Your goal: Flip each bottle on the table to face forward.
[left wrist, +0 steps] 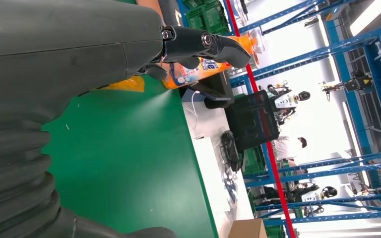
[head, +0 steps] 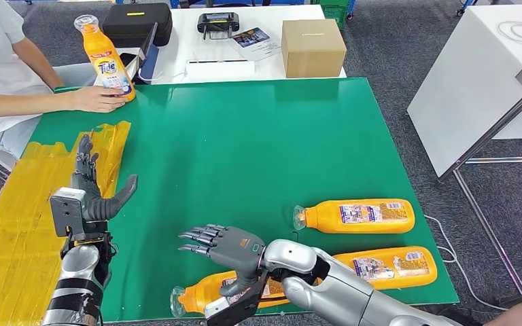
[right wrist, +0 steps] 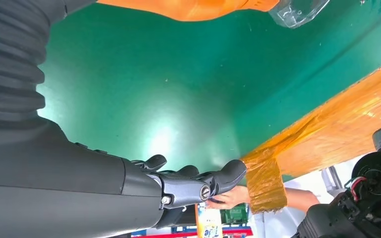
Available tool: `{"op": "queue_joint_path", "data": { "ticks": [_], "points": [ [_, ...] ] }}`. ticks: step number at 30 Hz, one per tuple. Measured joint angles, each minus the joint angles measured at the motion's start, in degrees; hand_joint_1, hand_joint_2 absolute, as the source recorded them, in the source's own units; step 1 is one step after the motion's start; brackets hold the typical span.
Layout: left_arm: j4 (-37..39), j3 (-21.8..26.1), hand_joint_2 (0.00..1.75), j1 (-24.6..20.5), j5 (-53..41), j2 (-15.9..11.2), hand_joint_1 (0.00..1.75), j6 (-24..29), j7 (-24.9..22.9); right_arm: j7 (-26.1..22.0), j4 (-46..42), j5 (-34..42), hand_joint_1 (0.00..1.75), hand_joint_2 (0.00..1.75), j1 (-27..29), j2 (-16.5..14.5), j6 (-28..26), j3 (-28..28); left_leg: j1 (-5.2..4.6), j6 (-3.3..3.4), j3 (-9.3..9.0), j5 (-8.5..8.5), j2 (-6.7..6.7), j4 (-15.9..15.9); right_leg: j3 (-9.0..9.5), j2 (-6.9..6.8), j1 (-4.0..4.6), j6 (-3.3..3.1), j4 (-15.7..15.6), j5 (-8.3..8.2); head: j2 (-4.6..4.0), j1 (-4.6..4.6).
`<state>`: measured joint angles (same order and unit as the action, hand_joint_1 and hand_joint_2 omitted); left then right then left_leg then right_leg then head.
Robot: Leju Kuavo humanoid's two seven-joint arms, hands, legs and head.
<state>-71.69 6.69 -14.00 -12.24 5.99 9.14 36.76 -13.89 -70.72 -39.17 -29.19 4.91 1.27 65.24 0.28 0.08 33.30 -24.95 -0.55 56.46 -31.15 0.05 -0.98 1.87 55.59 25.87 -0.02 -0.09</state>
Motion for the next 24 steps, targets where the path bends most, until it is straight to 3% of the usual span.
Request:
{"op": "queue_joint_path", "data": {
  "ticks": [15, 24],
  "points": [
    [2.4, 0.1, 1.75, -1.9, 0.7, 0.0, 0.00, -0.3, 0.0, -6.9, 0.8, 14.2, 0.00, 1.75, 0.0, -0.8, 9.7, 1.0, 0.01, 0.00, 0.00, 0.00, 0.00, 0.0, -0.01, 0.00, 0.01, 0.00, 0.0, 0.00, 0.00, 0.00],
    [4.6, 0.1, 1.75, -3.4, 1.2, 0.0, 0.00, -0.9, 0.2, -7.4, 3.0, 18.4, 0.00, 1.75, -0.9, -2.2, 12.5, 1.9, 0.01, 0.00, 0.00, 0.00, 0.00, 0.0, -0.01, 0.00, 0.01, 0.00, 0.0, 0.00, 0.00, -0.01]
  ]
}}
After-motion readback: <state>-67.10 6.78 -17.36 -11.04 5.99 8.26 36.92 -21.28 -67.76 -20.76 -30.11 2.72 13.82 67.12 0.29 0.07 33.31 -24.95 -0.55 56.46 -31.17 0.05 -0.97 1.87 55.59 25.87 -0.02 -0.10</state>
